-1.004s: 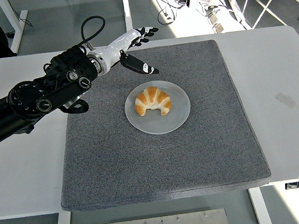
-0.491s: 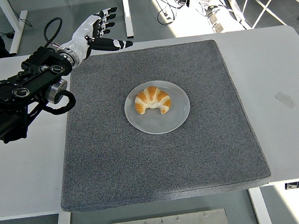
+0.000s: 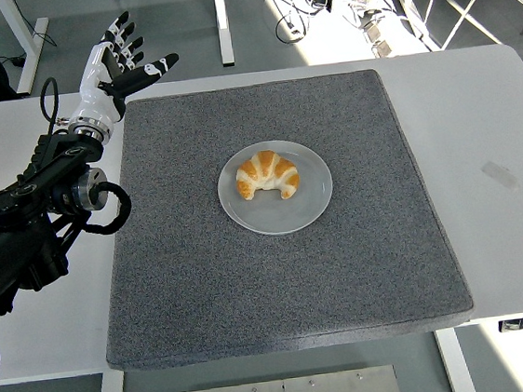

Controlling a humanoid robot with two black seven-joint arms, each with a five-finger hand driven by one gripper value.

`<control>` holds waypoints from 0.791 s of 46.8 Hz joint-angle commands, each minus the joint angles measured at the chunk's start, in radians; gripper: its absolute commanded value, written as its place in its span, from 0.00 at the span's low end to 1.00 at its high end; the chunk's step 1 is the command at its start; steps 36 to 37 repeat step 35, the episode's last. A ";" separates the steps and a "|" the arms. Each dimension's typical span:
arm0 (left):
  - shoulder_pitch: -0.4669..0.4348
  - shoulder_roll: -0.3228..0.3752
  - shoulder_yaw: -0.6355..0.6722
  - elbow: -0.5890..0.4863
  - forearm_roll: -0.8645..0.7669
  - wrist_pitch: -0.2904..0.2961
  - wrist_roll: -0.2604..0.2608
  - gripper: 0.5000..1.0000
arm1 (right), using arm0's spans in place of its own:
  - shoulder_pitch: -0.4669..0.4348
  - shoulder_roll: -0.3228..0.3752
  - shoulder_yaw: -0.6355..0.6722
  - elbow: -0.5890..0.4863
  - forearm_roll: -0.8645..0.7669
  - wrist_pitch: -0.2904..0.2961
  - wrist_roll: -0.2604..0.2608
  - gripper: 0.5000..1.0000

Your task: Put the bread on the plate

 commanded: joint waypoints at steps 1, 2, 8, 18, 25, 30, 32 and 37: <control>0.014 -0.033 -0.009 0.035 -0.030 -0.004 -0.030 0.89 | 0.000 0.000 0.000 0.000 0.000 0.000 -0.001 1.00; 0.018 -0.040 -0.009 0.042 -0.041 -0.004 -0.038 0.88 | 0.000 0.000 0.000 0.000 0.000 0.000 -0.001 1.00; 0.055 -0.053 -0.009 0.061 -0.133 -0.014 -0.078 0.87 | 0.001 0.000 0.000 0.000 0.000 0.000 -0.001 1.00; 0.102 -0.063 -0.036 0.065 -0.193 -0.042 -0.088 0.85 | 0.000 0.000 0.000 0.000 0.000 0.000 0.001 1.00; 0.116 -0.063 -0.107 0.116 -0.196 -0.079 -0.087 0.85 | 0.003 0.000 0.002 0.008 0.000 0.003 0.001 1.00; 0.116 -0.063 -0.130 0.156 -0.196 -0.139 -0.087 0.85 | 0.009 0.000 0.002 0.011 0.000 0.005 -0.001 1.00; 0.116 -0.063 -0.130 0.164 -0.196 -0.145 -0.087 0.85 | 0.009 0.000 0.002 0.011 0.000 0.005 0.001 1.00; 0.116 -0.063 -0.129 0.164 -0.195 -0.145 -0.087 0.85 | 0.009 0.000 0.009 0.009 0.000 0.003 0.001 1.00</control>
